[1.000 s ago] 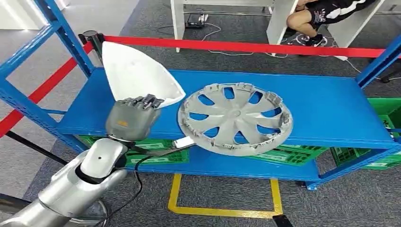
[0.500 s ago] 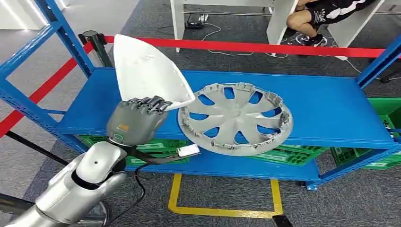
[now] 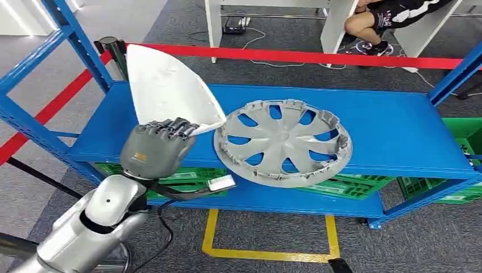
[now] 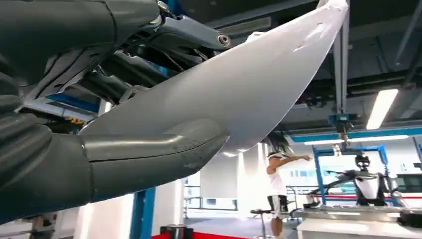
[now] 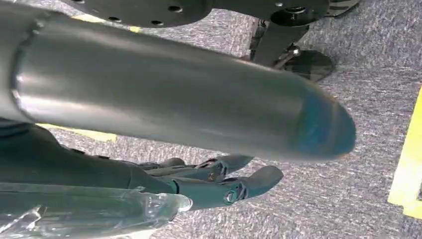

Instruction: Take the parts from the cabinet and place them on the table.

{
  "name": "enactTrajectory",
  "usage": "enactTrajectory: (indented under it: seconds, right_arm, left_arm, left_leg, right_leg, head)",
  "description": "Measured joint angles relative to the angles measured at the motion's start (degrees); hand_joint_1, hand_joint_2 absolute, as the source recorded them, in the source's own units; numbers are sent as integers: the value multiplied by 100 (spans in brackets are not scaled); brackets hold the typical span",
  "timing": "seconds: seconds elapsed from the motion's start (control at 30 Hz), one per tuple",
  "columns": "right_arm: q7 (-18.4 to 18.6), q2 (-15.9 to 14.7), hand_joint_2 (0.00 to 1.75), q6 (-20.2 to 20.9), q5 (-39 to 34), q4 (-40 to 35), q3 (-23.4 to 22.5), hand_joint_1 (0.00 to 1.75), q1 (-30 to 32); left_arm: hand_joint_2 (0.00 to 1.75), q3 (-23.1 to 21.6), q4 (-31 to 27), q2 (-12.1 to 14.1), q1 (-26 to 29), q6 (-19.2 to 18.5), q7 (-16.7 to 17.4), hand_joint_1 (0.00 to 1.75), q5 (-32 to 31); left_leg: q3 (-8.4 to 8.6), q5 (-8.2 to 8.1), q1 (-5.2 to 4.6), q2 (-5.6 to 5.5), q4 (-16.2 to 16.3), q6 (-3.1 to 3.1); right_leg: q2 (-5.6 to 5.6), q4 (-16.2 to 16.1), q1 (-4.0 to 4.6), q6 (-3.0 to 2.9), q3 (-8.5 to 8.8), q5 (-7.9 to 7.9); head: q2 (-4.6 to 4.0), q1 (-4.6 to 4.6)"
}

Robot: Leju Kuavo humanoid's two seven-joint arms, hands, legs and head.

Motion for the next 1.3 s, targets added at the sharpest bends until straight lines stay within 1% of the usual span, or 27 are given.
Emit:
enactTrajectory:
  seconds: [0.27,0.37,0.47,0.5,0.53,0.57,0.6,0.63,0.67,0.7,0.73,0.77,0.8,0.83,0.87,0.9,0.93,1.0,1.03,1.07,1.1,1.13,1.17,1.2,1.23,1.27,1.3]
  right_arm:
    - [-9,39,0,-5,-24,-2,-61,0,2]
    - [-9,59,0,-24,-24,-2,-96,0,3]
    - [-7,77,0,-29,-17,-2,-129,0,2]
    - [-7,81,0,-29,-15,-2,-136,0,1]
    - [-7,81,0,-29,-13,-2,-138,0,1]
    - [-4,81,0,-33,-6,-2,-138,0,1]
    - [-4,81,0,-33,-2,-2,-140,0,-4]
    - [-2,81,0,-35,2,-2,-140,0,-6]
    - [-2,89,0,-44,22,-2,-140,0,-2]
    - [-2,96,0,-57,39,0,-140,0,8]
    - [-2,96,0,-83,57,0,-142,0,19]
    - [-2,96,0,-103,72,-2,-144,0,18]
    - [-2,96,0,-107,96,-2,-144,0,15]
    - [0,96,0,-111,118,-2,-146,0,9]
    - [7,103,0,-125,138,0,-146,0,1]
    - [9,168,0,-129,151,0,-146,0,-9]
    - [13,170,0,-138,155,0,-149,0,-15]
    - [18,170,0,-142,155,0,-149,0,-2]
    - [20,173,0,-164,158,0,-153,0,7]
    - [26,177,0,-171,158,0,-155,0,-4]
    - [24,177,0,-182,171,0,-160,0,-16]
    - [24,177,0,-190,177,0,-160,0,-26]
    - [24,177,0,-190,182,0,-160,0,-31]
    - [24,179,0,-190,188,0,-160,0,-24]
    - [24,179,0,-192,197,0,-162,0,-17]
    - [24,179,0,-192,206,0,-162,0,-17]
    - [24,184,0,-192,210,0,-162,0,-22]
  left_arm:
    - [175,-2,-232,201,102,-4,142,175,0]
    - [175,11,-312,299,173,-4,155,175,0]
    - [175,31,-382,369,221,-4,153,175,0]
    - [175,42,-409,385,226,-4,153,175,0]
    - [175,52,-443,393,231,-4,153,175,0]
    - [175,61,-468,402,237,-4,151,175,-2]
    - [175,85,-492,404,251,-2,120,175,-7]
    - [175,138,-507,406,307,-2,70,175,-9]
    - [175,220,-518,411,396,2,-2,175,-9]
    - [175,303,-518,415,484,15,-63,175,-9]
    - [175,398,-518,422,578,31,-129,175,-9]
    - [175,504,-518,428,659,55,-188,175,-7]
    - [175,584,-518,435,723,79,-225,175,-2]
    - [175,691,-518,443,771,109,-272,175,13]
    - [175,783,-518,452,811,129,-304,175,20]
    - [175,873,-520,461,842,149,-328,175,20]
    - [175,960,-520,465,875,157,-352,175,28]
    - [175,1049,-520,485,923,175,-374,175,28]
    - [175,1064,-520,496,933,175,-383,175,28]
    - [175,1082,-520,518,940,175,-385,175,28]
    - [175,1123,-520,525,958,177,-389,175,28]
    - [175,1148,-520,518,961,184,-389,175,33]
    - [175,1194,-520,527,964,184,-398,175,35]
    - [175,1219,-520,535,981,184,-413,175,37]
    - [175,1246,-520,535,1000,184,-442,175,37]
    - [175,1272,-520,535,1012,184,-464,175,37]
    - [175,1287,-520,535,1015,184,-474,175,37]
  left_leg:
    - [0,-5,-34,0,2,9]
    - [-1,-20,-60,0,6,33]
    - [-4,-31,-102,0,9,86]
    - [0,-5,-101,1,-15,118]
    - [37,53,-42,15,-105,166]
    - [49,62,-43,23,-119,178]
    - [45,65,-34,25,-119,190]
    - [43,64,-34,30,-118,190]
    - [40,64,-34,44,-117,189]
    - [39,64,-34,50,-115,188]
    - [40,65,-29,52,-115,185]
    - [39,66,-16,52,-109,175]
    - [39,63,8,52,-96,146]
    - [38,55,31,49,-74,99]
    - [20,47,18,46,-43,34]
    - [-37,55,8,24,-2,-17]
    - [-50,86,-13,17,27,-56]
    - [-76,161,2,7,13,-88]
    - [-102,170,21,7,23,-108]
    - [-162,16,33,22,121,-137]
    - [-268,-252,25,25,389,-164]
    - [-373,-467,25,24,681,-185]
    - [-582,-809,25,25,1280,-210]
    - [-696,-976,24,24,1664,-210]
    - [-709,-1004,22,24,1820,-197]
    - [-616,-891,18,24,1749,-170]
    - [-401,-677,11,24,1453,-130]
  right_leg:
    - [0,-2,-33,11,0,3]
    - [1,-7,-60,28,0,2]
    - [3,-32,-100,73,2,3]
    - [5,-42,-100,108,10,21]
    - [-2,-5,-96,126,-13,-38]
    - [-24,137,-86,128,-83,-156]
    - [-22,473,-83,130,-233,-360]
    - [-22,942,-87,138,-447,-580]
    - [-22,1471,-87,151,-704,-775]
    - [-23,1777,-88,164,-866,-825]
    - [-25,1805,-98,176,-905,-723]
    - [-26,1567,-106,182,-822,-488]
    - [-29,1151,-120,195,-641,-211]
    - [-36,651,-142,227,-406,50]
    - [-33,285,-167,293,-233,61]
    - [21,257,-127,243,-158,69]
    - [10,261,-149,153,-215,54]
    - [18,306,-120,62,-280,69]
    - [17,307,-126,5,-320,98]
    - [0,298,-129,-61,-353,130]
    - [-1,298,-124,-127,-406,175]
    - [-1,295,-118,-168,-449,207]
    - [-3,295,-103,-204,-530,263]
    - [-6,295,-88,-214,-589,305]
    - [-10,296,-73,-217,-645,346]
    - [-12,296,-56,-214,-710,393]
    - [-12,296,-37,-210,-772,445]
  head:
    - [2,-2]
    - [2,-2]
    - [0,-4]
    - [0,-7]
    - [2,-2]
    - [0,11]
    - [2,26]
    - [0,28]
    - [2,22]
    - [2,28]
    - [2,24]
    - [0,28]
    - [2,24]
    - [0,24]
    - [2,31]
    - [2,74]
    - [2,50]
    - [2,31]
    - [2,28]
    - [2,33]
    - [2,20]
    - [2,4]
    - [2,-2]
    - [2,-15]
    - [2,-9]
    - [2,-11]
    - [2,-9]
